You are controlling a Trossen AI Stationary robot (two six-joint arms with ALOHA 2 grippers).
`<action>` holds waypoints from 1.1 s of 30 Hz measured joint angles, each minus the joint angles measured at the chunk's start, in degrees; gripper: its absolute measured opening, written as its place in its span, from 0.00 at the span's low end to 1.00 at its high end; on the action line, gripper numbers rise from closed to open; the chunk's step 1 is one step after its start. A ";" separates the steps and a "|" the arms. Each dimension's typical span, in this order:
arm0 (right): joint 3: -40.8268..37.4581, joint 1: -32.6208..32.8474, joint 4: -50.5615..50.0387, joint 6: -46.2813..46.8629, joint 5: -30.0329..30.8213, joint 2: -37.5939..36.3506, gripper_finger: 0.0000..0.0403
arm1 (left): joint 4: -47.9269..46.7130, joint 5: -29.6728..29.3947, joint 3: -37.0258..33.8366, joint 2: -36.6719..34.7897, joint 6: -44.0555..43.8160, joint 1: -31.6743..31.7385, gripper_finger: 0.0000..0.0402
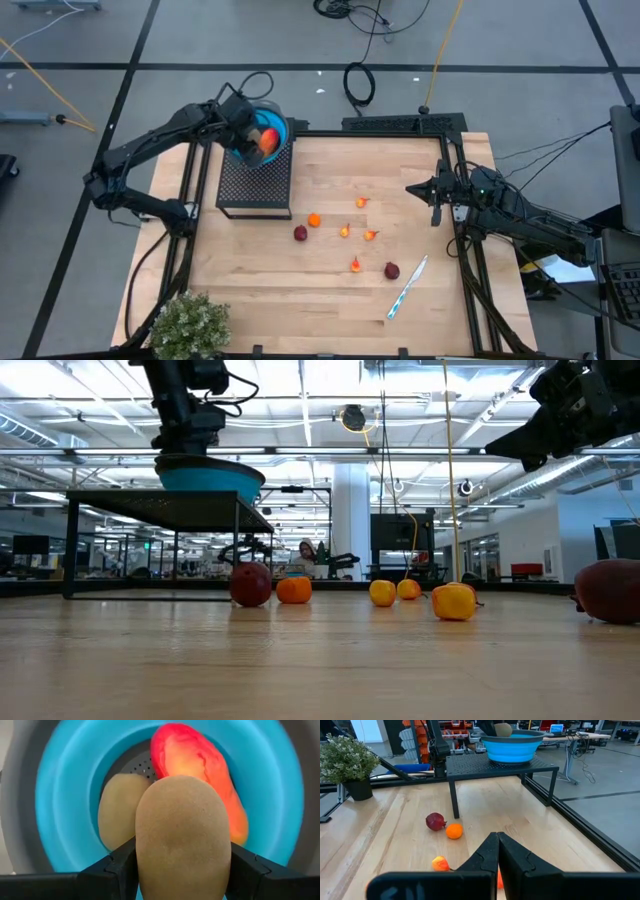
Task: Pick & Place Fruit
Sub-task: Put the kiwi into the blue strainer bowl on the shelf
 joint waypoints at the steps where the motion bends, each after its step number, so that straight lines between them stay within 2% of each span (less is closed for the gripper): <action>1: 0.00 0.00 -0.01 0.00 0.00 0.01 0.00 | -0.41 -0.01 0.00 0.00 -0.03 0.00 0.54; 22: 0.00 0.02 0.00 -0.01 -0.01 0.00 0.00 | -2.61 0.13 -0.02 0.00 -0.14 0.00 0.55; 33: 0.00 0.02 -0.02 0.00 -0.04 0.02 0.00 | -2.93 3.31 -0.02 0.00 0.21 0.00 0.73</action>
